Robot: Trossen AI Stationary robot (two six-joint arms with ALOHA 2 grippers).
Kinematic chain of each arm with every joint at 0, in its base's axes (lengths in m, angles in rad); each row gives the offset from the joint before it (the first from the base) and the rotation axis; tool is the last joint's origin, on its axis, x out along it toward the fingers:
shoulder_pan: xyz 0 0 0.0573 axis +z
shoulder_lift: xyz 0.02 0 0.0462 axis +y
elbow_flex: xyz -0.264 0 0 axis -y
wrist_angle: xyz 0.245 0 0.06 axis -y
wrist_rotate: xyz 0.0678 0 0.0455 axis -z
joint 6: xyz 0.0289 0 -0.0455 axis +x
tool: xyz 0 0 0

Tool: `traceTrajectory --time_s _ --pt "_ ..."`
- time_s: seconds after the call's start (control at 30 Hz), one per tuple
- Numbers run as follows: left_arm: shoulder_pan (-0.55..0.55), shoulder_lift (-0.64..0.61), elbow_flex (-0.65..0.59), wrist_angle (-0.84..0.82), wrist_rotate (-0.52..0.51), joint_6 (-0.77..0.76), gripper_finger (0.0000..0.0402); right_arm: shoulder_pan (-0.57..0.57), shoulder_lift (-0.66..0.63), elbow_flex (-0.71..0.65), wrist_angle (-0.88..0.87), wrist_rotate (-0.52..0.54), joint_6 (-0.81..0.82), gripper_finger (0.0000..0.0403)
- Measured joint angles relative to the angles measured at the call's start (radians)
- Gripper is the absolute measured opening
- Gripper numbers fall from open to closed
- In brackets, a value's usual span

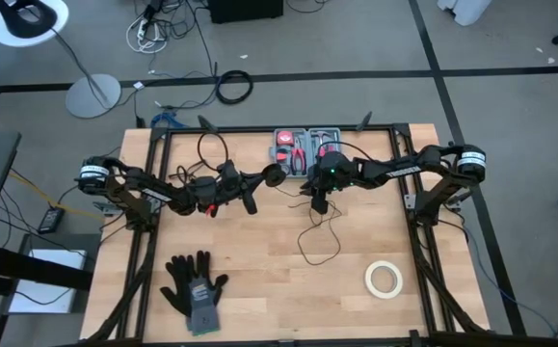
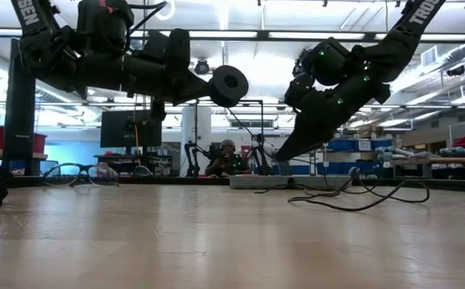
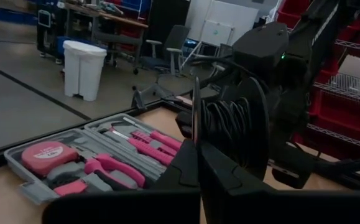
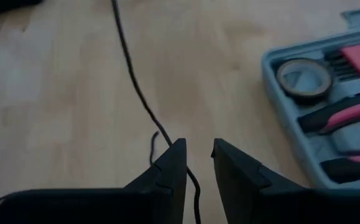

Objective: Coil cords
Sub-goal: Coil the black wire onto the black spool

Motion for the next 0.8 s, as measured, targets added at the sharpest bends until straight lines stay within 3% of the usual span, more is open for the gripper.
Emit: traceTrajectory --time_s 0.43,0.67,0.8 --pt "0.000 0.000 0.000 -0.001 0.000 -0.008 0.0000 -0.007 0.000 0.000 -0.028 -0.028 0.013 0.0063" --pt "0.000 0.000 0.000 -0.005 0.000 -0.018 0.0000 -0.040 -0.001 0.000 -0.032 -0.027 0.052 0.0010" --pt "0.000 0.000 0.000 -0.026 0.001 -0.019 0.0000 -0.066 -0.029 0.000 -0.047 -0.014 0.103 0.0007"
